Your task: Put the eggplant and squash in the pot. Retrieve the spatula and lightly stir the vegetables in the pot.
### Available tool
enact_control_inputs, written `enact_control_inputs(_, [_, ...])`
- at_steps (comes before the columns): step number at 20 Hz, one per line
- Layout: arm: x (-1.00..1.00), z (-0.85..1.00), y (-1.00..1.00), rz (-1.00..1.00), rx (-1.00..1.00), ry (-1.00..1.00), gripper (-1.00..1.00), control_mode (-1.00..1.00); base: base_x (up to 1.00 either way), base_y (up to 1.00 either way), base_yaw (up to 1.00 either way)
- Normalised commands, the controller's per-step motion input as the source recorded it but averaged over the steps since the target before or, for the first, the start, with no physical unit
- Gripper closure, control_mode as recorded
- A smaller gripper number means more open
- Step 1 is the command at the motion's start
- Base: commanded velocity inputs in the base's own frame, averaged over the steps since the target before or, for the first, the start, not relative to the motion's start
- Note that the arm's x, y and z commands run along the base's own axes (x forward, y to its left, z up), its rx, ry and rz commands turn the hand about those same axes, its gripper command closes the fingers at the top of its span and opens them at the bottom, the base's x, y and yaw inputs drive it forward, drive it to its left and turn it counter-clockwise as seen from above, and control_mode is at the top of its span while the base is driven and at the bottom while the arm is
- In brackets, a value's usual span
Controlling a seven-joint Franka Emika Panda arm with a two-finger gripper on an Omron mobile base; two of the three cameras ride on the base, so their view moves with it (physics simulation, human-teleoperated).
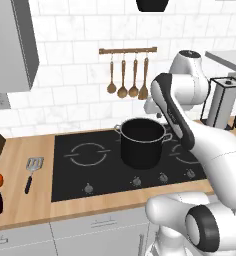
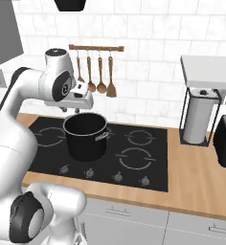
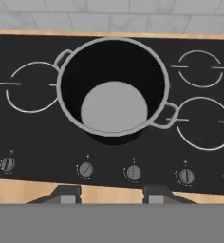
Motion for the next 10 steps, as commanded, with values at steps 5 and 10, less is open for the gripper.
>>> enact_control_inputs(5, [0.00,0.00,0.00,0.00,0.00,0.00,-1.00,1.00,0.00,0.24,0.00])
enact_control_inputs(10, [0.00,0.00,0.00,0.00,0.00,0.00,-1.00,1.00,0.00,0.76,0.00])
